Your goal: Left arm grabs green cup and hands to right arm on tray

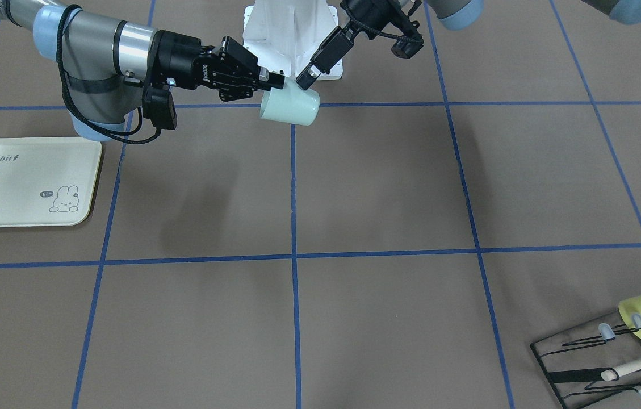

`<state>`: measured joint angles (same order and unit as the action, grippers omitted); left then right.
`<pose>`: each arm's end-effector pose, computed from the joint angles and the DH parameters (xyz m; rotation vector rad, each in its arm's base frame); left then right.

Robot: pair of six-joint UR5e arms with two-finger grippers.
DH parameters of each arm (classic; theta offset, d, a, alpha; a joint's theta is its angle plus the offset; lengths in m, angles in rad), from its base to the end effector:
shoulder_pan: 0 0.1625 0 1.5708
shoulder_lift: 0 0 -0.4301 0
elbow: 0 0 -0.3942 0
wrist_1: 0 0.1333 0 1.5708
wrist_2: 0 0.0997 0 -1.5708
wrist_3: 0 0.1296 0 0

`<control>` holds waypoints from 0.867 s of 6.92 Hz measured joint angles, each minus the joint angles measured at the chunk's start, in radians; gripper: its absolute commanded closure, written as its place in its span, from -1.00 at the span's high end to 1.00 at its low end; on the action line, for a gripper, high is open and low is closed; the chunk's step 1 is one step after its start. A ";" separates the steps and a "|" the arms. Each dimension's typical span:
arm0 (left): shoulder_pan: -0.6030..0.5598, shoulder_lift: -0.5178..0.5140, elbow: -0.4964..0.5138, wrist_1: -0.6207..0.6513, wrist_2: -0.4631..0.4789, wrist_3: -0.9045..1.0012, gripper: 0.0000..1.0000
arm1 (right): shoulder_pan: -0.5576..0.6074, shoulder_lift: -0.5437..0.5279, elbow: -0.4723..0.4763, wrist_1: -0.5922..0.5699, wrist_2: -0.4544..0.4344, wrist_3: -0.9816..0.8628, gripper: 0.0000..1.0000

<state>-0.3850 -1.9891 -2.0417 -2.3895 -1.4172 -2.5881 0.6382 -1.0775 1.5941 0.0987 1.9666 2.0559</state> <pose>0.4395 -0.3433 0.1331 -0.4567 1.7945 -1.1473 -0.4214 -0.4164 0.1962 -0.0576 -2.1401 0.2258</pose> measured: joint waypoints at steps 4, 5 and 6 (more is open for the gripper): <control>-0.001 0.000 -0.001 -0.002 -0.001 0.024 1.00 | 0.009 -0.007 -0.009 0.002 0.000 0.001 -1.00; -0.001 0.000 -0.001 -0.002 -0.001 0.025 1.00 | 0.024 -0.008 -0.019 0.002 0.000 -0.001 -1.00; -0.001 -0.001 -0.001 -0.002 -0.001 0.034 1.00 | 0.058 -0.008 -0.038 0.001 0.000 -0.011 -1.00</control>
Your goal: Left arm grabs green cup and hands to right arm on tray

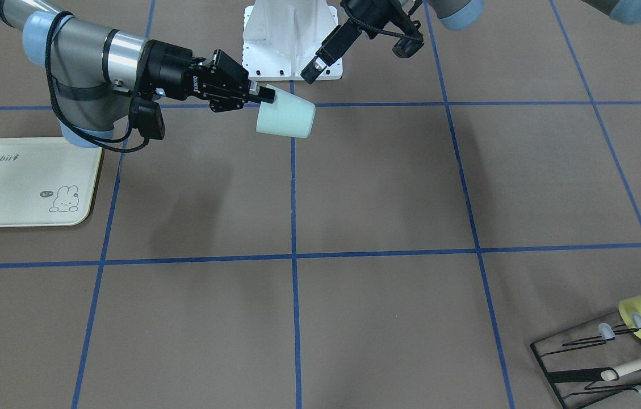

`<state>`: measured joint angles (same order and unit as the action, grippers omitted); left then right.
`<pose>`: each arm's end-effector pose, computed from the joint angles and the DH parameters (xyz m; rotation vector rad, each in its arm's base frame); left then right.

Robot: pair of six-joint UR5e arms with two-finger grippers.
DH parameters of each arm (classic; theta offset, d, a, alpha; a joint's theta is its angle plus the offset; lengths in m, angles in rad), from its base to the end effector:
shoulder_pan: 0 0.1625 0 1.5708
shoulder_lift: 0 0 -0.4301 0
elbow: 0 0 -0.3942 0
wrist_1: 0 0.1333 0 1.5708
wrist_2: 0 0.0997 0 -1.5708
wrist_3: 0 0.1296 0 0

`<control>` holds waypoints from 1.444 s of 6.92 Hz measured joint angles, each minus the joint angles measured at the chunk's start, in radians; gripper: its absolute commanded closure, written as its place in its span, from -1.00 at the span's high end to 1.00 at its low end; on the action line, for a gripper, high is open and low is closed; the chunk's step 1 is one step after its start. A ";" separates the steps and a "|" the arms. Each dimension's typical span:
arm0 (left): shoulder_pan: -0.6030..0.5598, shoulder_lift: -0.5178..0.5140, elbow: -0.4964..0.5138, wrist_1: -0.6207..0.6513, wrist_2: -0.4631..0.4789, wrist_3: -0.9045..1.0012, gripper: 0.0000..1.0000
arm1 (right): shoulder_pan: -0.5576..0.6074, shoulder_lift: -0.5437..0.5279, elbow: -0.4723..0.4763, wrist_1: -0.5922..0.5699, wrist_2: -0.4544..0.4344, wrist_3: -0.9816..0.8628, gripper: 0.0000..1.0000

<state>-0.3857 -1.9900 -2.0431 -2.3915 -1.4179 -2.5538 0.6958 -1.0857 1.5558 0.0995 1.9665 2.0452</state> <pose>0.4386 -0.3432 0.1319 -0.4258 1.8000 -1.1219 -0.4063 -0.4479 0.2160 0.0031 -2.1042 0.2824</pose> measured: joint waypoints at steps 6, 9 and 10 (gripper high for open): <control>-0.015 0.006 -0.001 0.012 -0.001 0.275 1.00 | 0.363 -0.027 0.003 -0.552 0.320 -0.622 -1.00; -0.058 0.006 -0.027 0.213 -0.003 0.620 1.00 | 0.445 -0.170 0.131 -0.864 0.338 -1.093 -1.00; -0.083 0.005 -0.042 0.318 -0.004 0.740 1.00 | 0.441 -0.241 0.202 -0.970 0.298 -1.241 -1.00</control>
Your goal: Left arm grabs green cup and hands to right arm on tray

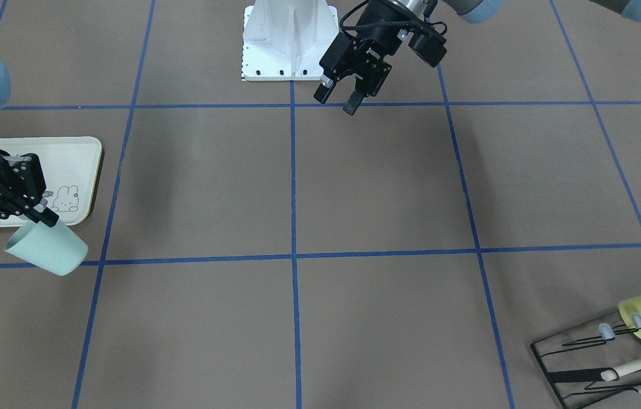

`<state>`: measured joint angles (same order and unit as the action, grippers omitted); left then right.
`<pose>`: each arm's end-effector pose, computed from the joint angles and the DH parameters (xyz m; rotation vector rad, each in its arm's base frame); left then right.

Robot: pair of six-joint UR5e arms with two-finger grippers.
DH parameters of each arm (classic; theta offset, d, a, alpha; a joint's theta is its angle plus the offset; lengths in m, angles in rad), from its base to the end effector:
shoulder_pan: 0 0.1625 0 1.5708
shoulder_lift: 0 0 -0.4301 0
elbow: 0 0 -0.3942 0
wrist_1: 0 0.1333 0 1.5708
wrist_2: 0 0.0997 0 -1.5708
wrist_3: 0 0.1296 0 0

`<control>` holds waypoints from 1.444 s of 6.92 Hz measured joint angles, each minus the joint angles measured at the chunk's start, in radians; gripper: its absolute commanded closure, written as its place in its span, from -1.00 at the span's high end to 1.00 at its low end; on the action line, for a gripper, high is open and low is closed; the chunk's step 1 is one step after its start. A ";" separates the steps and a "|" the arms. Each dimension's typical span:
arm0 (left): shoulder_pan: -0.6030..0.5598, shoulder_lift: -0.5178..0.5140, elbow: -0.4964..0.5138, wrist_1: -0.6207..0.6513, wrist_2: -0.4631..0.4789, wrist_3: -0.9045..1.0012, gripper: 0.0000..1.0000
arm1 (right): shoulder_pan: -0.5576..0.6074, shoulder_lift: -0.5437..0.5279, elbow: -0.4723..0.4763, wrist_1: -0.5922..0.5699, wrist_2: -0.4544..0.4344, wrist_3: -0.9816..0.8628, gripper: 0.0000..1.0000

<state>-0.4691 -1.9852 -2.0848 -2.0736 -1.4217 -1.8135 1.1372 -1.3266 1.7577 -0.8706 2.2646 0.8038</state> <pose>0.4217 -0.3848 0.1597 0.2903 1.4404 -0.6893 -0.2041 -0.5609 0.3673 0.5210 -1.1228 -0.0704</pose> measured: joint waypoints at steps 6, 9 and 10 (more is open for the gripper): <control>-0.110 0.012 -0.103 0.406 -0.002 0.387 1.00 | -0.100 -0.282 0.242 -0.547 -0.126 -0.526 -1.00; -0.117 0.018 -0.099 0.409 -0.002 0.393 1.00 | -0.222 -0.300 0.234 -0.652 -0.157 -0.534 -1.00; -0.119 0.018 -0.098 0.409 -0.002 0.393 1.00 | -0.240 -0.300 0.232 -0.680 -0.161 -0.534 -1.00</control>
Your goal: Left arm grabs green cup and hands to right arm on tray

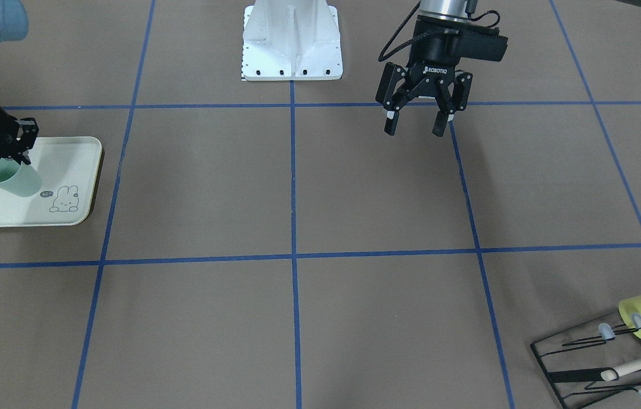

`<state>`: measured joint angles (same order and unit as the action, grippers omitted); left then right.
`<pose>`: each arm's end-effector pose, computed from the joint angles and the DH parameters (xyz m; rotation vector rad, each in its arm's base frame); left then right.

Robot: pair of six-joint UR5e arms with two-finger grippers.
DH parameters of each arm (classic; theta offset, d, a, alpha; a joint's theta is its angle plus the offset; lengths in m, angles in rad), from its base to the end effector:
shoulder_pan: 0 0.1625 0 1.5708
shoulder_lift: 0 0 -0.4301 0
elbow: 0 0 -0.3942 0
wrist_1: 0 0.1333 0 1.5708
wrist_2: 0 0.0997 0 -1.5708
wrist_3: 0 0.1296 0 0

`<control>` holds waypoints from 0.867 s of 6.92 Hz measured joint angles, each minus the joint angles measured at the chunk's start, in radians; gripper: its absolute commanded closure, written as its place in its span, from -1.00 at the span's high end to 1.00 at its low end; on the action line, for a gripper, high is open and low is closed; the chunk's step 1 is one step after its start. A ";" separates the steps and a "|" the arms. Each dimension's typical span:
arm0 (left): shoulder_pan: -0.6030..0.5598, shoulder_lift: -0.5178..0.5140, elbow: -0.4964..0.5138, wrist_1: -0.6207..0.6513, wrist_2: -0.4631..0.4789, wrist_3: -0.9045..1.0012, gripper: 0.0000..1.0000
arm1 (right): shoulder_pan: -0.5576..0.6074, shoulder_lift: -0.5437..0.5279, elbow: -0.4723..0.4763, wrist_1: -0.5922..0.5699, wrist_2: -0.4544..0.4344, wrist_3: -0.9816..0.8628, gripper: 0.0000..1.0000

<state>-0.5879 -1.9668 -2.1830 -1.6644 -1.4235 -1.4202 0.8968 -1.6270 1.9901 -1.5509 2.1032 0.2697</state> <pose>0.3612 -0.4238 0.1949 0.5255 0.9881 -0.4723 -0.2459 -0.4160 0.5182 0.0950 -0.6448 -0.4920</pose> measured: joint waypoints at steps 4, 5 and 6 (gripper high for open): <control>-0.001 0.000 0.001 0.000 0.000 0.001 1.00 | -0.026 0.021 -0.043 -0.046 -0.012 -0.003 0.99; -0.001 0.000 0.001 0.000 0.000 0.001 1.00 | -0.025 0.025 -0.048 -0.047 -0.015 -0.004 1.00; -0.001 0.000 0.001 0.000 0.000 0.002 1.00 | -0.017 0.028 -0.046 -0.047 -0.014 -0.004 1.00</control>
<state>-0.5890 -1.9668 -2.1820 -1.6644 -1.4236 -1.4185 0.8801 -1.5989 1.9441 -1.5975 2.0889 0.2656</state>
